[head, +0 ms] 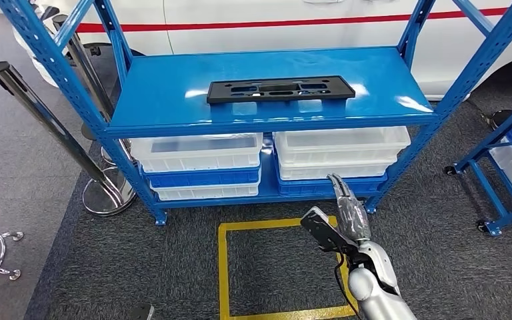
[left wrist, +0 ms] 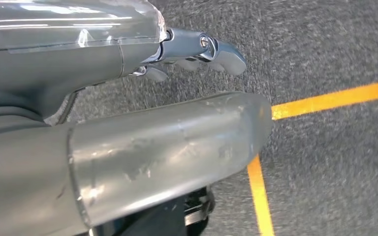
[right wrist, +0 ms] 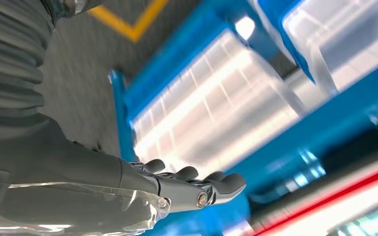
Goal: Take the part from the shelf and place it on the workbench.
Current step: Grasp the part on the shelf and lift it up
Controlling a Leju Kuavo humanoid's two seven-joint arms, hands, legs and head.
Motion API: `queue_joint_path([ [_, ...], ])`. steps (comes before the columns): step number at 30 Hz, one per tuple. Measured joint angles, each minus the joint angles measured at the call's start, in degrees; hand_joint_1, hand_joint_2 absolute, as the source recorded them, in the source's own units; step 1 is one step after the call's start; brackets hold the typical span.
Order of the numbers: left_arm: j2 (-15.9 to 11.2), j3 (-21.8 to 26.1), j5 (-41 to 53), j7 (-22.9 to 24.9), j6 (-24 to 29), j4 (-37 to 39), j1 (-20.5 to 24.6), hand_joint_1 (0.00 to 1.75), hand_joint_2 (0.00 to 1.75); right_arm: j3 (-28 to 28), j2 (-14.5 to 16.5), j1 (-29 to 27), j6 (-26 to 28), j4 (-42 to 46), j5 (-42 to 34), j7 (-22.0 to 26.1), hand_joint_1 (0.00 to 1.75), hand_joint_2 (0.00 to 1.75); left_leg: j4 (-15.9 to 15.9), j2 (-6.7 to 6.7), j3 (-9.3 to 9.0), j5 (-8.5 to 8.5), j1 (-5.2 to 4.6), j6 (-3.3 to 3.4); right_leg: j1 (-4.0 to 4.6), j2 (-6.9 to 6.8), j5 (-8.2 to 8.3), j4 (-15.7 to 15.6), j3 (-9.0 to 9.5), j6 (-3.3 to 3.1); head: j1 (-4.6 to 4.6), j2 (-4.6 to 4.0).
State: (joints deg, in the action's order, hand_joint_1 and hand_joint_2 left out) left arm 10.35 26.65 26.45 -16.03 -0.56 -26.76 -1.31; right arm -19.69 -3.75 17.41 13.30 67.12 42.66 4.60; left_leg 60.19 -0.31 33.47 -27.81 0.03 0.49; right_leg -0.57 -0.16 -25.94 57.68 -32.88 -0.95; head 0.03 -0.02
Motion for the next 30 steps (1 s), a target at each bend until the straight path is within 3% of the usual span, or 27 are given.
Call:
queue_joint_path([
  [3,0.0,-1.3,0.0,0.6,-0.3,-0.2,0.0,0.00,0.00,-2.9,-0.5,1.1,1.8,1.0,5.3,-0.9,0.00,1.75,10.8,0.02,5.04,-5.29,0.44,-0.77,-0.10,-0.07,0.08,-0.1,0.05,-0.42,-0.03,0.00],
  [4,0.0,-1.7,0.0,0.8,-0.4,-0.2,-0.1,0.00,0.00,-3.7,-0.7,1.3,2.5,1.2,7.1,-1.3,0.00,1.75,13.7,0.03,6.55,-6.11,0.59,-0.99,-0.11,-0.08,0.03,-0.1,0.05,-0.42,-0.03,0.00],
  [5,0.0,-2.2,0.0,0.9,-0.5,-0.2,-0.2,0.00,0.00,-4.3,-0.8,1.4,3.1,1.6,8.9,-1.7,0.00,1.75,14.4,0.04,7.04,-5.63,0.72,-1.15,-0.13,-0.07,-0.04,-0.1,0.07,-0.38,-0.03,0.00],
  [6,0.0,-2.7,0.1,1.0,-0.5,-0.4,-0.3,0.00,0.00,-4.9,-0.9,1.6,3.9,2.0,10.6,-2.1,0.00,1.75,12.9,0.07,6.43,-4.10,0.85,-1.25,-0.18,-0.05,-0.14,0.0,0.12,-0.29,-0.03,0.00],
  [8,0.0,-3.8,0.2,1.2,-0.7,-0.8,-0.4,0.00,0.00,-6.0,-1.2,2.2,5.5,3.4,14.2,-2.8,0.00,1.75,5.2,0.13,2.94,0.08,1.09,-1.25,-0.27,0.04,-0.50,0.4,0.21,0.09,-0.03,0.00],
  [10,0.0,-4.9,0.2,1.4,-1.1,-1.1,-0.3,0.00,0.00,-7.0,-1.3,3.0,7.2,4.9,17.9,-3.7,0.00,1.75,-0.5,0.12,0.29,1.79,0.99,-0.90,-0.12,0.14,-0.89,0.9,0.02,0.69,-0.01,0.00],
  [12,0.0,-5.5,0.2,1.5,-1.4,-1.2,-0.2,0.00,0.00,-7.5,-1.4,3.4,8.2,5.7,20.0,-4.2,0.00,1.75,-1.5,0.07,-0.12,1.56,0.79,-0.58,0.05,0.21,-1.04,1.2,-0.21,1.04,0.01,0.00],
  [20,0.0,-5.7,0.2,1.5,-1.4,-1.4,-0.3,0.00,0.00,-7.8,-1.4,3.6,8.7,6.1,21.2,-4.4,0.00,1.75,-1.5,0.08,-0.03,1.57,0.77,-0.43,0.06,0.19,-0.99,1.1,-0.22,1.20,0.02,0.00],
  [22,0.0,-6.3,0.1,1.7,-1.6,-1.7,-0.5,0.00,0.00,-8.4,-1.4,3.8,9.2,6.9,22.5,-4.6,0.00,1.75,-1.8,0.05,-0.16,1.67,0.78,0.17,-0.08,0.17,-1.11,1.1,-0.13,1.73,0.01,0.00],
  [23,0.0,-6.9,-0.1,1.9,-1.8,-2.1,-0.6,0.00,0.00,-9.0,-1.5,4.1,9.4,7.7,23.3,-4.7,0.00,1.75,-2.0,0.05,-0.35,1.68,0.80,0.72,-0.17,0.17,-2.55,3.7,-1.42,2.12,0.01,0.00],
  [24,0.0,-7.6,-0.3,2.1,-2.1,-2.5,-0.7,0.00,0.00,-9.8,-1.6,4.3,9.4,8.3,23.8,-4.7,0.00,1.75,-2.1,0.02,-0.69,1.57,0.77,1.28,-0.28,0.16,-3.83,7.9,-3.83,2.47,0.01,0.00],
  [26,0.1,-8.9,-0.7,2.5,-2.4,-3.2,-0.9,0.00,0.00,-11.1,-1.9,4.8,9.3,9.4,24.4,-4.7,0.00,1.75,-2.2,-0.09,-1.89,0.59,0.54,1.60,0.03,0.14,-2.14,8.5,-5.46,1.95,0.03,0.00],
  [28,0.1,-9.6,-0.8,2.6,-2.5,-3.5,-1.0,0.00,0.00,-11.6,-2.0,5.0,9.3,9.9,24.5,-4.6,0.00,1.75,-2.1,-0.19,-2.58,-0.30,0.31,1.08,0.51,0.14,1.84,1.8,-3.21,1.02,0.03,0.00],
  [30,0.1,-9.9,-0.8,2.6,-2.5,-3.6,-1.0,0.00,0.00,-11.8,-2.0,5.1,9.3,10.1,24.6,-4.6,0.00,1.75,-2.3,-0.12,-2.65,-0.52,0.25,0.52,0.59,0.25,1.45,1.3,-3.02,0.67,0.02,0.01],
])
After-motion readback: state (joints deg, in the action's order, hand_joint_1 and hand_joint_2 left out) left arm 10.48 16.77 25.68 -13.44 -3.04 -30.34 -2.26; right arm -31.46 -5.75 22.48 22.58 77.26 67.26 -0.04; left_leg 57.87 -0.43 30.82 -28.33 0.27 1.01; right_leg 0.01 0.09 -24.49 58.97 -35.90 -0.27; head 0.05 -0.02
